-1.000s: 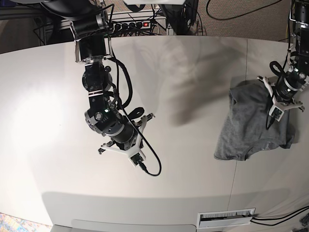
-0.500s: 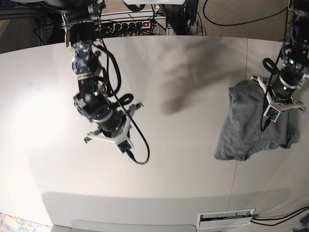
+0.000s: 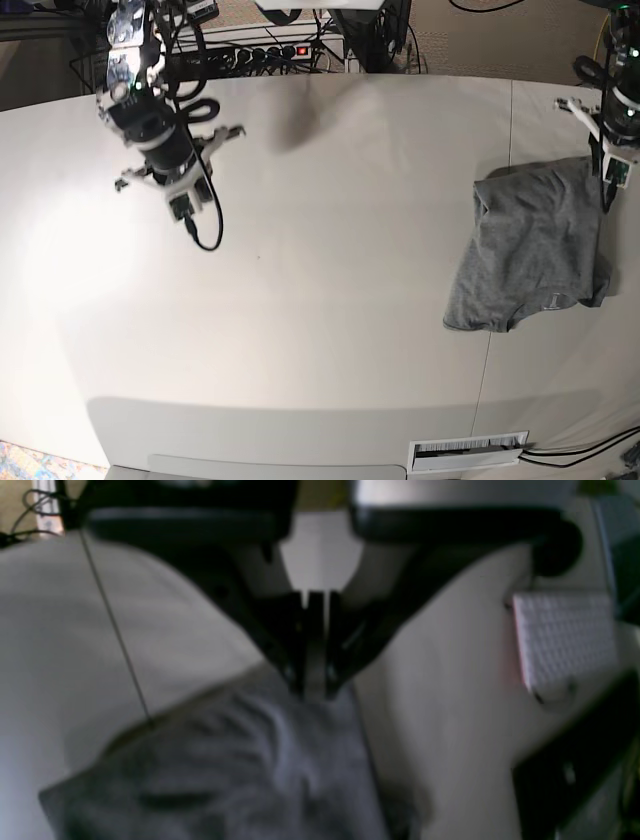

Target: Fold the T-shirt properly

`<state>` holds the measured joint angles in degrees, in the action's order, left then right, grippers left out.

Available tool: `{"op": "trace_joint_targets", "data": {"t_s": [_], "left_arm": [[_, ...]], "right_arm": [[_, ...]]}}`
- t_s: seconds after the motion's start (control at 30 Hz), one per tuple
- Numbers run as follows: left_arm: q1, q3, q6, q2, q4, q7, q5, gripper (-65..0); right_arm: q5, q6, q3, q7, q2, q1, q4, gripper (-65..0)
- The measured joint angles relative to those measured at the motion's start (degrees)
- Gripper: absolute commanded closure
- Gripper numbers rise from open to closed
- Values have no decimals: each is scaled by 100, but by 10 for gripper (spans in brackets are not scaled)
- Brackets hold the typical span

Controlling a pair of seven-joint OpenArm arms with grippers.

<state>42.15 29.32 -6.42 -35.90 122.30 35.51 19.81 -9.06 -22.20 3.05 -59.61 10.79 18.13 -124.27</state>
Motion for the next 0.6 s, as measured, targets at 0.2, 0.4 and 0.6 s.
{"op": "trace_joint_targets", "data": {"t_s": [0.2, 0.4, 0.6], "left_arm": [[726, 350, -59, 649, 0, -79, -11, 0], [1390, 413, -286, 1093, 0, -107, -9, 0], [2022, 413, -282, 1126, 0, -109, 15, 0]], "right_arm": [[7, 0, 26, -20, -2, 1067, -562, 0], [11, -4, 26, -125, 0, 2046, -990, 0], [22, -4, 26, -153, 15, 2973, -973, 0]]}}
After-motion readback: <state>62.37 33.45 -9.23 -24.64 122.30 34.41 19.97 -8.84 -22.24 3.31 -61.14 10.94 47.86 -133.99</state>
